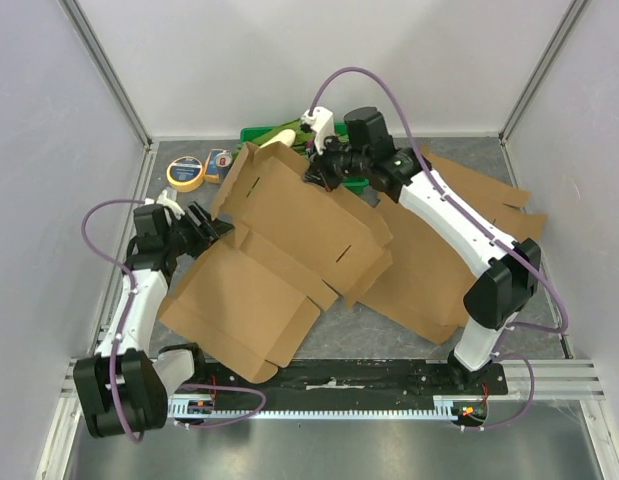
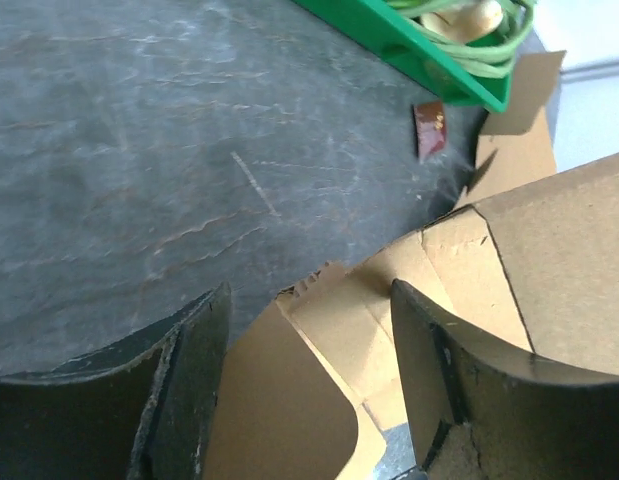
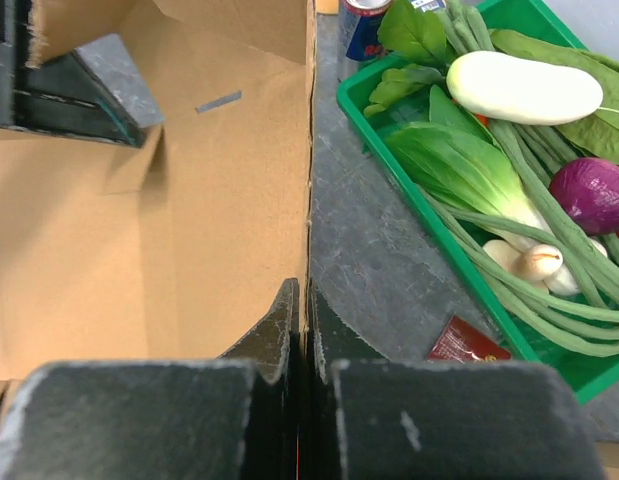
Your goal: Fold the paper box
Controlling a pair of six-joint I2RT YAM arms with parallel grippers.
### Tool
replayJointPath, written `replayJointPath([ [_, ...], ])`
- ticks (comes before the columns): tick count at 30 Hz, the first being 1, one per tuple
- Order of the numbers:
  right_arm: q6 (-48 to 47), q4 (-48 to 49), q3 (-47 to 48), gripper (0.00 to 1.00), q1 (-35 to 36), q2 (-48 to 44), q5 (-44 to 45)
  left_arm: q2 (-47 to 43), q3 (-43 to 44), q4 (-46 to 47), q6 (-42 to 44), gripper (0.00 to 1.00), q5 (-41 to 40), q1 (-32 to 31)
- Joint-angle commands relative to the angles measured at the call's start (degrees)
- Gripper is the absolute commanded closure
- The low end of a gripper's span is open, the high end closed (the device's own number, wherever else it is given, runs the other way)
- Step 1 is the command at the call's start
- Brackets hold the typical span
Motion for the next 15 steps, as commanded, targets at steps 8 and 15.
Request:
replayJointPath([
  [8, -8.0, -3.2, 9.2, 1.0, 5.4, 10.0, 9.8, -11.6, 1.5, -7.5, -5.2, 0.2, -15.8, 5.9],
  [15, -12.6, -3.1, 22.1, 1.0, 6.4, 18.9, 12.1, -13.9, 3.2, -10.4, -4.5, 0.27, -18.1, 6.1],
])
